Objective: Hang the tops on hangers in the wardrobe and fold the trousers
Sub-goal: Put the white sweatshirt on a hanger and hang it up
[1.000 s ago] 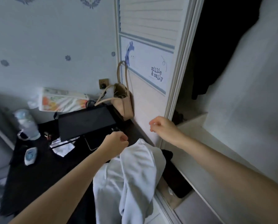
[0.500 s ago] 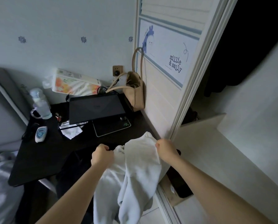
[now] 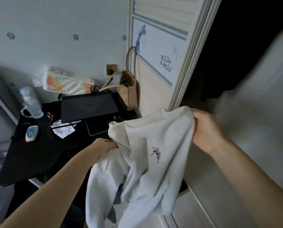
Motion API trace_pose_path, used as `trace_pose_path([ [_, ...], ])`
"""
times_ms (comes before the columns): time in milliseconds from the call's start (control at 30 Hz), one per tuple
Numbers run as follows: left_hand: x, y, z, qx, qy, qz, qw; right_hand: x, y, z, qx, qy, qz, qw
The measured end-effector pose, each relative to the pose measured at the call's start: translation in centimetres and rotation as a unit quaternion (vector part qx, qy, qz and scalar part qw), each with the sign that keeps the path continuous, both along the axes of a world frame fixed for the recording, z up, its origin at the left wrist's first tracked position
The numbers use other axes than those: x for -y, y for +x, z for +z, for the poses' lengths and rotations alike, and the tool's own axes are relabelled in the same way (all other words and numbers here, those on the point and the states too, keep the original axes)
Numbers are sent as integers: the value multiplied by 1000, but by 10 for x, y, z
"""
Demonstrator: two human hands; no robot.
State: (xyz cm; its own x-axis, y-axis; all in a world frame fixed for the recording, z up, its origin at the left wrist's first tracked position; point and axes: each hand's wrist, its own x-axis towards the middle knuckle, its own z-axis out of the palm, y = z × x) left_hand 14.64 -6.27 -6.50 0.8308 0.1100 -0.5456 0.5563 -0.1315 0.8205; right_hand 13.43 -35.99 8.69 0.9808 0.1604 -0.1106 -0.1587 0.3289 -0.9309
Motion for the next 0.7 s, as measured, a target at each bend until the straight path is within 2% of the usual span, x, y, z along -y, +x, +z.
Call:
trace_pose_path([
  [167,5,-14,54,98,-135,-38,985,40,-5,-3,-104,-44,-49,992],
  [233,12,-23,87,153,-181,-60,970,48,-7,-12,-146,-104,-36,983],
  [333,20,-36,138,228,-205,-105,946,58,-9,-31,-181,-235,56,953],
  [500,31,-56,203,308,-206,-195,908,47,-12,-50,-194,-342,262,881],
  [600,45,-61,223,335,-182,-236,894,17,-14,-51,-128,-400,357,835],
  [700,49,-62,230,344,-173,-253,887,-12,-14,-51,-63,-442,410,795],
])
